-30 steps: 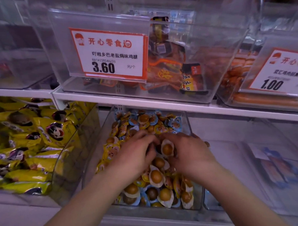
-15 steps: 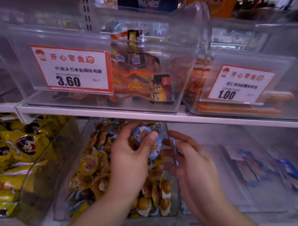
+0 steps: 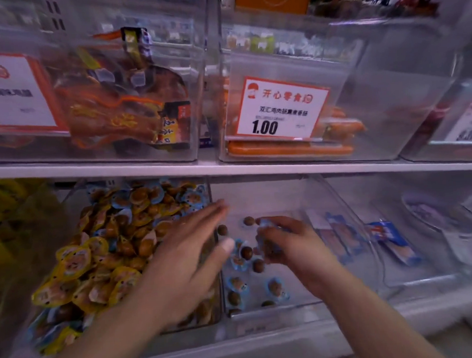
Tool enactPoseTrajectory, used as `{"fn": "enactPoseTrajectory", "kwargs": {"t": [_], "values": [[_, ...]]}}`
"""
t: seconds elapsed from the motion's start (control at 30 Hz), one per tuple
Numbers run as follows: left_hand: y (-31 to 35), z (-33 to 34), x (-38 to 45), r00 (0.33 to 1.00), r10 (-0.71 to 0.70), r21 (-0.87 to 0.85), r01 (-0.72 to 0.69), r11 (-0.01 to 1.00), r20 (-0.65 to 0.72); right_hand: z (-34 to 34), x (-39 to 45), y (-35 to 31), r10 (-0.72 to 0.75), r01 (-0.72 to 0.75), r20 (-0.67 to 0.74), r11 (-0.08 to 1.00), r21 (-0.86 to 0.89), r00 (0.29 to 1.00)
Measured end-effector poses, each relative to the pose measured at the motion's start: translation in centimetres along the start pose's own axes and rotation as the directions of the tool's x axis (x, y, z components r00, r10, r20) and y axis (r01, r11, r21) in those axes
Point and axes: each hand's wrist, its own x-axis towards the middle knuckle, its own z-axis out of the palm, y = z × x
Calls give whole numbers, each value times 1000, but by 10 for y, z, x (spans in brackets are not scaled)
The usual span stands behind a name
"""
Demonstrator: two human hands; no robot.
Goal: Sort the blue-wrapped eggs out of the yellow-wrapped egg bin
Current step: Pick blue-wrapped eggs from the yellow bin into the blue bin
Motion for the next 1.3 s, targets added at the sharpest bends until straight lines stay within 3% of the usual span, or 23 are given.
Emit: {"fn": "enactPoseTrajectory", "kwargs": {"t": [0.13,0.2,0.27,0.37,0.53,0.63,0.73,0.83,0.9,1.0,1.13,1.3], "values": [[-42,-14,-4,993,-107,200,116,973,-59,-25,30,5,64,-71,-56,987,-141,996],[-59,-19,-8,987,-161,309,146,940,23,-29,41,4,-28,1,-92,962,-275,995],[-68,-21,-10,984,-144,368,95,925,107,-27,46,1,-121,75,-135,951,-300,983],[-70,-22,-8,983,-137,433,70,899,126,-17,41,-3,-253,199,-153,934,-298,955],[-73,-28,-5,973,-206,476,133,869,105,17,24,1,-491,463,40,788,-406,870],[-67,-36,-7,978,-199,392,205,897,-56,39,12,6,-568,566,186,621,-541,801],[-71,-52,-16,940,-230,234,290,928,-253,60,4,1,-649,696,351,402,-595,675],[-81,-74,-28,894,-252,102,308,946,-370,87,6,-8,-562,728,532,199,-656,633],[-85,-86,-36,871,-285,39,326,944,-401,110,18,-11,-359,649,598,27,-760,716],[-85,-93,-46,859,-317,-32,333,942,-402,141,46,-8,-73,528,550,-203,-825,832],[-76,-93,-52,900,-285,-47,285,957,-331,154,72,0,19,529,537,-210,-822,843],[-70,-99,-54,895,-308,-114,286,951,-324,146,69,5,-88,538,552,-141,-831,829]]}}
